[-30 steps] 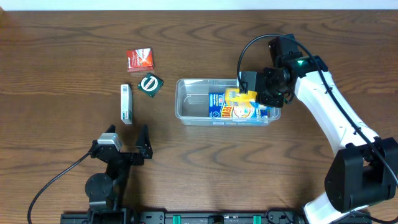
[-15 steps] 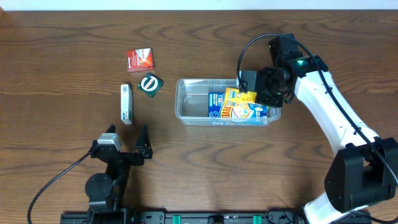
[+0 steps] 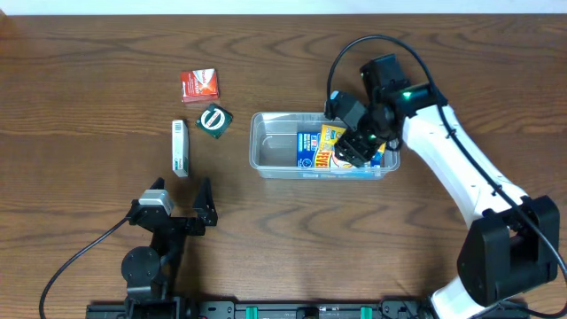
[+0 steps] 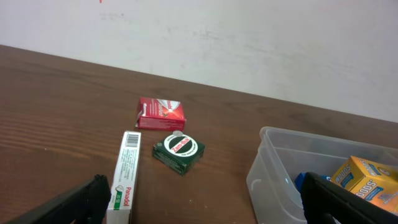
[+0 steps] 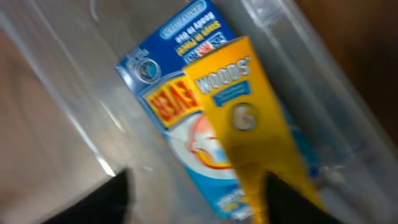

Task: Pack container
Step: 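Lower the yellow box flat beside the blue box with the right gripper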

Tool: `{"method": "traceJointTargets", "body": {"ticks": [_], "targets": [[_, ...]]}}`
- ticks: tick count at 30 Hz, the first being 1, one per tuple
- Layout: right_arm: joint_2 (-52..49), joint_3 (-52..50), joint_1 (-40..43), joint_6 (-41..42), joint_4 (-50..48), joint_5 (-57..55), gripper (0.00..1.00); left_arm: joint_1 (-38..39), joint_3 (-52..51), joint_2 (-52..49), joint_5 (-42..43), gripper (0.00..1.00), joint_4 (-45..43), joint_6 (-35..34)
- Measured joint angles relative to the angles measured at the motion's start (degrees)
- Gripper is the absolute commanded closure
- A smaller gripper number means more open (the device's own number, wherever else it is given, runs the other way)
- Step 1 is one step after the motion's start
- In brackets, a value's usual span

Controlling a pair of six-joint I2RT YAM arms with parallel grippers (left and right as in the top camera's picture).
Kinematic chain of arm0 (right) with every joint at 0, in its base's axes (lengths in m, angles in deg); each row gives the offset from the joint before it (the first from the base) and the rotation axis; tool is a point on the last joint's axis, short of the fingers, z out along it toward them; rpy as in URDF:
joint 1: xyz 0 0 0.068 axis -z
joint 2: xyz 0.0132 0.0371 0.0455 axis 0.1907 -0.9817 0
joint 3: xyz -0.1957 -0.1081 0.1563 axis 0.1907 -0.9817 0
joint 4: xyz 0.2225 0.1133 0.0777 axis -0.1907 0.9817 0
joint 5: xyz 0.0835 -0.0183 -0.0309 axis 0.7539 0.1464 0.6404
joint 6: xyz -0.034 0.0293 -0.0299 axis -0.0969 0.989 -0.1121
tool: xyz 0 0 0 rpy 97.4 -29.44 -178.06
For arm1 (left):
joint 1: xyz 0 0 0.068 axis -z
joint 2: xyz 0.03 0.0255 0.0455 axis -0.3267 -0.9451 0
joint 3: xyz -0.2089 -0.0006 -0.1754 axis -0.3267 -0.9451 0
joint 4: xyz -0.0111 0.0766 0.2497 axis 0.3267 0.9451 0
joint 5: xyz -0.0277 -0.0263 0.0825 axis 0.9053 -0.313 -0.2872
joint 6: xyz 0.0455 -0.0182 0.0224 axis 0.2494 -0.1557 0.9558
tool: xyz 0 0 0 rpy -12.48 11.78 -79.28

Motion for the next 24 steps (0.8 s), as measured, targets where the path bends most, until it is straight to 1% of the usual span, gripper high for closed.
{"method": "traceJointTargets", "body": {"ticks": [1, 2, 5, 11, 18, 24], "targets": [[0.0, 0.0, -0.3, 2.7, 0.7, 0.2, 0.92, 0.0, 0.0, 0.0, 0.0, 0.02, 0.0, 0.0], [0.0, 0.0, -0.7, 5.3, 1.8, 0.4, 0.99, 0.0, 0.0, 0.0, 0.0, 0.02, 0.0, 0.0], [0.0, 0.0, -1.0, 11.2, 4.2, 0.9, 0.99, 0.0, 0.0, 0.0, 0.0, 0.02, 0.0, 0.0], [0.0, -0.2, -1.0, 21.4, 6.1, 1.0, 0.99, 0.0, 0.0, 0.0, 0.0, 0.02, 0.0, 0.0], [0.0, -4.7, -1.0, 30.8, 2.3, -3.5, 0.99, 0.0, 0.0, 0.0, 0.0, 0.02, 0.0, 0.0], [0.0, -7.5, -1.0, 34.8, -1.5, -7.8, 0.99, 0.0, 0.0, 0.0, 0.0, 0.02, 0.0, 0.0]]}}
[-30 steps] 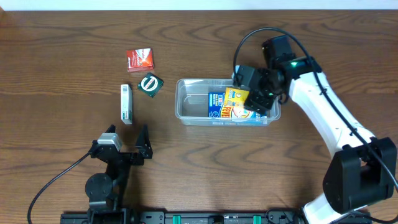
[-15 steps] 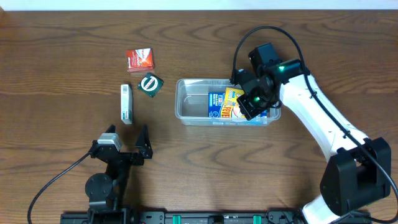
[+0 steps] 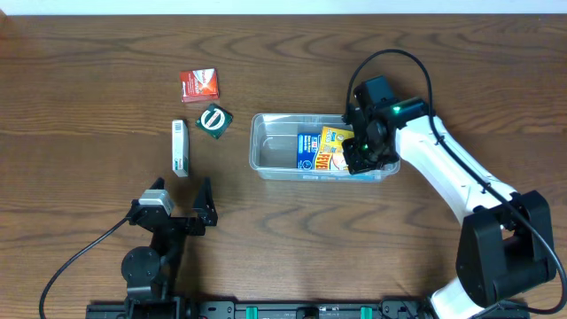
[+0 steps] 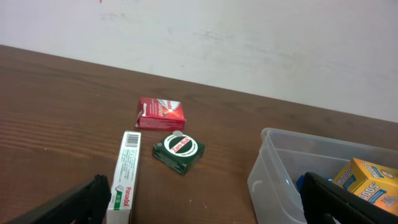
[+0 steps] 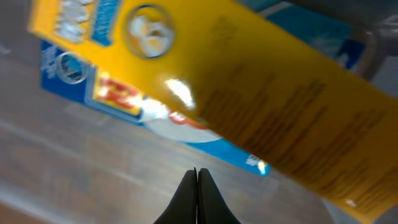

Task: Pack container
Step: 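Lower the yellow box flat beside the blue box with the right gripper, then open the right gripper and release the yellow box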

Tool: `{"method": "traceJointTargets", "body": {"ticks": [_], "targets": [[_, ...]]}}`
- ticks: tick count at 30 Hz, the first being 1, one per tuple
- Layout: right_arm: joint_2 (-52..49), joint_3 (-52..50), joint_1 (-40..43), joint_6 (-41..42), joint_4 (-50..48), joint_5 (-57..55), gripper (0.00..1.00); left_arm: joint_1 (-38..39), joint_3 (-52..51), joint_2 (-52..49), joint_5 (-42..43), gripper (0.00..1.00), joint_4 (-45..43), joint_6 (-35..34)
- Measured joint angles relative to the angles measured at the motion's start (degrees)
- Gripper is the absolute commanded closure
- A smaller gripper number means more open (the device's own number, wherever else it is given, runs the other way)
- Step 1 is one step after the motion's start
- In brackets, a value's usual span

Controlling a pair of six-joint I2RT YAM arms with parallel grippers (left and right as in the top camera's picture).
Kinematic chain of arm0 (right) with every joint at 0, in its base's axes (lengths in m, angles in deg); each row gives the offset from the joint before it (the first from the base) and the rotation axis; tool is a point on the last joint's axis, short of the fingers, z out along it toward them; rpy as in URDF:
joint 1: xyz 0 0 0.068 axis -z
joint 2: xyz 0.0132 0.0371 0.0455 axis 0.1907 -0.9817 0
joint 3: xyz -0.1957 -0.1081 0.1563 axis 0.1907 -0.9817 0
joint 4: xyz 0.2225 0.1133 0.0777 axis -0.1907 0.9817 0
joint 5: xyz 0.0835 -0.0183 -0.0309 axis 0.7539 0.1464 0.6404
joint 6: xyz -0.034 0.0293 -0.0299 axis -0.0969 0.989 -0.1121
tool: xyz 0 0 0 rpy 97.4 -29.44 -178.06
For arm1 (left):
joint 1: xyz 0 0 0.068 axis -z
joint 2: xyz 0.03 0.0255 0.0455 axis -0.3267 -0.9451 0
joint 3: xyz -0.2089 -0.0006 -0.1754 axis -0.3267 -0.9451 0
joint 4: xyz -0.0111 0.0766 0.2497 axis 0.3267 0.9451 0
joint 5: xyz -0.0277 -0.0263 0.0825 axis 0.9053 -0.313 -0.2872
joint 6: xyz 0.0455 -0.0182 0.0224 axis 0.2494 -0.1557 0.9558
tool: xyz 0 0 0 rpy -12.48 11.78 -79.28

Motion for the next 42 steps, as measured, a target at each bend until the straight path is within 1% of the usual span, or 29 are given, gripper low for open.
{"method": "traceJointTargets", "body": {"ticks": [8, 19, 27, 31, 42], "targets": [[0.0, -0.3, 0.0, 2.8, -3.8, -6.7, 0.99, 0.0, 0.0, 0.0, 0.0, 0.02, 0.0, 0.0], [0.0, -0.3, 0.0, 3.7, -7.9, -12.6, 0.99, 0.0, 0.0, 0.0, 0.0, 0.02, 0.0, 0.0], [0.0, -0.3, 0.0, 3.7, -8.2, -13.7, 0.99, 0.0, 0.0, 0.0, 0.0, 0.02, 0.0, 0.0], [0.0, -0.3, 0.0, 3.3, -8.0, -12.5, 0.99, 0.0, 0.0, 0.0, 0.0, 0.02, 0.0, 0.0], [0.0, -0.3, -3.3, -1.6, -8.6, -9.1, 0.99, 0.0, 0.0, 0.0, 0.0, 0.02, 0.0, 0.0]]}}
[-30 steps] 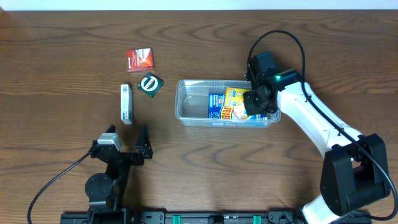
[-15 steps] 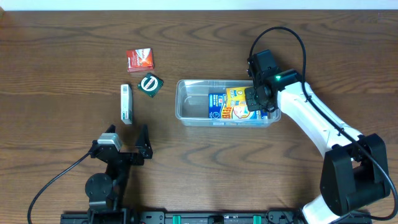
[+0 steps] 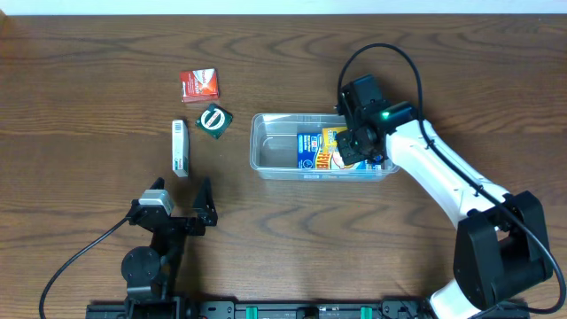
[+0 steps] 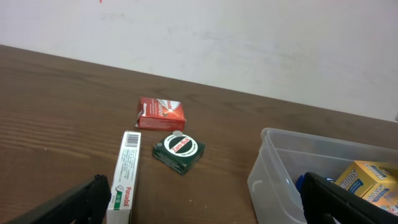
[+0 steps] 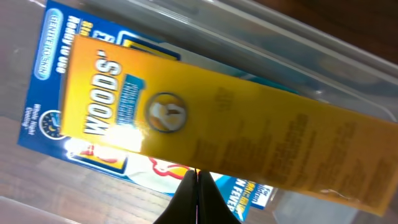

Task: Pack container
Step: 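Open the right gripper and release the yellow box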

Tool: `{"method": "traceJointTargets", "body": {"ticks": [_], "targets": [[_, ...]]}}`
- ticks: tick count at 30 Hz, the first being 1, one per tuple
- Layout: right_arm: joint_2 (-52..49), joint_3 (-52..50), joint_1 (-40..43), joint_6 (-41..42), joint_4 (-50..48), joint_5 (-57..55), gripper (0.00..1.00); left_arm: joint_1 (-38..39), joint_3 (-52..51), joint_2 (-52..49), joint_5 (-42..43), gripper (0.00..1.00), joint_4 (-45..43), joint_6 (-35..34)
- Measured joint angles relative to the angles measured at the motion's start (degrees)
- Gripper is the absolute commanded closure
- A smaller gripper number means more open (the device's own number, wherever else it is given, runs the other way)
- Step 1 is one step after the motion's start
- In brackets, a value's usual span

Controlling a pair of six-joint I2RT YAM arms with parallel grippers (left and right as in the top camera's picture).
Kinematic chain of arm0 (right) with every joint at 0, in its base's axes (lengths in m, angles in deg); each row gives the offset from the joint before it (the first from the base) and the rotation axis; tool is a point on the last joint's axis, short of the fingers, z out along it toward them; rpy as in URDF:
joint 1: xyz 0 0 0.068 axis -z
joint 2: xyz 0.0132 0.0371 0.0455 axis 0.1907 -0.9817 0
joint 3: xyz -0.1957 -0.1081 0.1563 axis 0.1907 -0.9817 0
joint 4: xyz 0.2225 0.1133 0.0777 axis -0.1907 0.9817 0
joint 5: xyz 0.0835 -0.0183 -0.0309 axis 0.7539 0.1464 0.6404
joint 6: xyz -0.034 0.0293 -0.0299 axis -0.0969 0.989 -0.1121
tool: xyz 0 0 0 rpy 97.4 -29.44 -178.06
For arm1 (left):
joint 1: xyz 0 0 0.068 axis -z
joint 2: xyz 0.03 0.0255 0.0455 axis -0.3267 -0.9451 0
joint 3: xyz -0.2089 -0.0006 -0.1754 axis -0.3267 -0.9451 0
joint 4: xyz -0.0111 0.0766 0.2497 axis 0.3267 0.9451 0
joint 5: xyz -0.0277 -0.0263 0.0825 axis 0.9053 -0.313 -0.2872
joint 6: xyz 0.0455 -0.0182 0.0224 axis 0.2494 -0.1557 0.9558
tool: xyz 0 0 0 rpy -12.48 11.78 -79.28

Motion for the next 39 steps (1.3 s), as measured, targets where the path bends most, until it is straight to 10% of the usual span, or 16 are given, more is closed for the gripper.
{"method": "traceJointTargets", "body": {"ticks": [39], "targets": [[0.0, 0.0, -0.2, -5.3, -3.8, 6.7, 0.89, 0.0, 0.0, 0.0, 0.0, 0.02, 0.0, 0.0]]}}
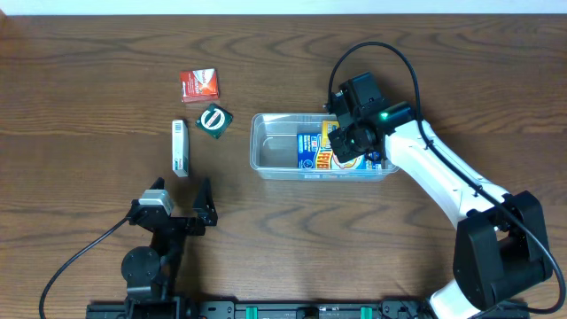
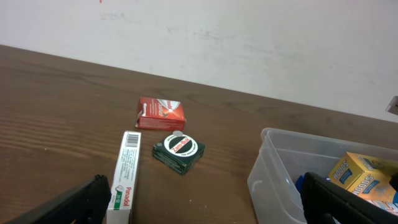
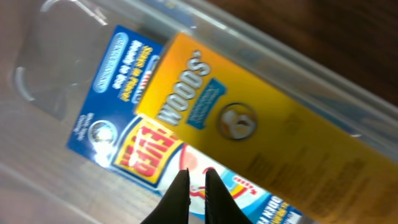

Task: Pack container
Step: 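Open the right gripper and release the yellow box, then raise the right gripper and retract it to the right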

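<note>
A clear plastic container (image 1: 266, 152) sits mid-table holding a blue box (image 1: 309, 151) with a yellow Woods box (image 1: 331, 135) lying across it. My right gripper (image 1: 347, 147) hovers just over these boxes. In the right wrist view its fingers (image 3: 179, 193) stand almost together with a thin slit and nothing between them, above the blue box (image 3: 124, 134) and beside the yellow box (image 3: 249, 124). A red box (image 1: 199, 84), a green packet (image 1: 213, 119) and a white Panadol box (image 1: 180, 147) lie left of the container. My left gripper (image 2: 208, 202) rests open at the near table edge.
In the left wrist view the Panadol box (image 2: 124, 177), green packet (image 2: 179, 152) and red box (image 2: 160, 113) lie ahead, with the container's wall (image 2: 270, 177) to the right. A white wall stands behind the table.
My right gripper has shifted a little left over the container. Its fingers, pressed together before, now show a thin slit. The yellow box sits slightly further left. The left arm is unmoved.
My right gripper was first open above the yellow box in the container. It was then shut low at the container's right end, then shut over the two boxes. Now it is a little further left. The three loose items and the left arm never moved.
</note>
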Tool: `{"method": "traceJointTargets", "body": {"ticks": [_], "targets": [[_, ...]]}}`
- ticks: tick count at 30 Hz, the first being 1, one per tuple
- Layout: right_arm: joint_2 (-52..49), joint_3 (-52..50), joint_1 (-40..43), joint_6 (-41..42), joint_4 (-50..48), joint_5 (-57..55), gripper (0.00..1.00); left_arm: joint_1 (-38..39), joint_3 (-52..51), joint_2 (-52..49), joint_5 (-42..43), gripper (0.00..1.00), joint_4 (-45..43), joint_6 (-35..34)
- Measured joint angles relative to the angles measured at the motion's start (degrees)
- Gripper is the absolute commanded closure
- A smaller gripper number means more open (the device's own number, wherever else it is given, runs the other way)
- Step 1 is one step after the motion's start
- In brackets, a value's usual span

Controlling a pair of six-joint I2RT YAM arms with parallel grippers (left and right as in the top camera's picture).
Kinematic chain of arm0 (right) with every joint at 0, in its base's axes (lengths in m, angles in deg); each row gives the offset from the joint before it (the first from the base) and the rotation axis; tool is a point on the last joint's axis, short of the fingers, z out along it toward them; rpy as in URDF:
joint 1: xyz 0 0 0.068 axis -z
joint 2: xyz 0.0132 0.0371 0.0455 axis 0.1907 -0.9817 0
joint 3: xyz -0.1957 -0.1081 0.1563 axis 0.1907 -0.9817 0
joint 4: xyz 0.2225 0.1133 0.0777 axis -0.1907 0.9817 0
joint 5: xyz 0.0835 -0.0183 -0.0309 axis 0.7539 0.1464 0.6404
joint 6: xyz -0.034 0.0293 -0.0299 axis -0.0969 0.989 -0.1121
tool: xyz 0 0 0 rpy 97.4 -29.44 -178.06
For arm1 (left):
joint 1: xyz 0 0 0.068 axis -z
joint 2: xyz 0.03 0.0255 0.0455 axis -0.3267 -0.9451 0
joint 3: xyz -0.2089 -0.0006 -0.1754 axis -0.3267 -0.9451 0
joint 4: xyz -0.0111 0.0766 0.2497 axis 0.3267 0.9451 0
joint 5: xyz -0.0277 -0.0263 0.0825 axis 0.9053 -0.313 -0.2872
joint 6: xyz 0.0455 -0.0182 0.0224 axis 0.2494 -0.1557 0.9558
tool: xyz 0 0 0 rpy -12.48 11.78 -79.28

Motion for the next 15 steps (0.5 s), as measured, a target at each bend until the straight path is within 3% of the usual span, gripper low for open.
{"method": "traceJointTargets", "body": {"ticks": [15], "targets": [[12.0, 4.1, 0.4, 0.0, 8.0, 4.2, 0.60, 0.0, 0.0, 0.0, 0.0, 0.02, 0.0, 0.0]]}}
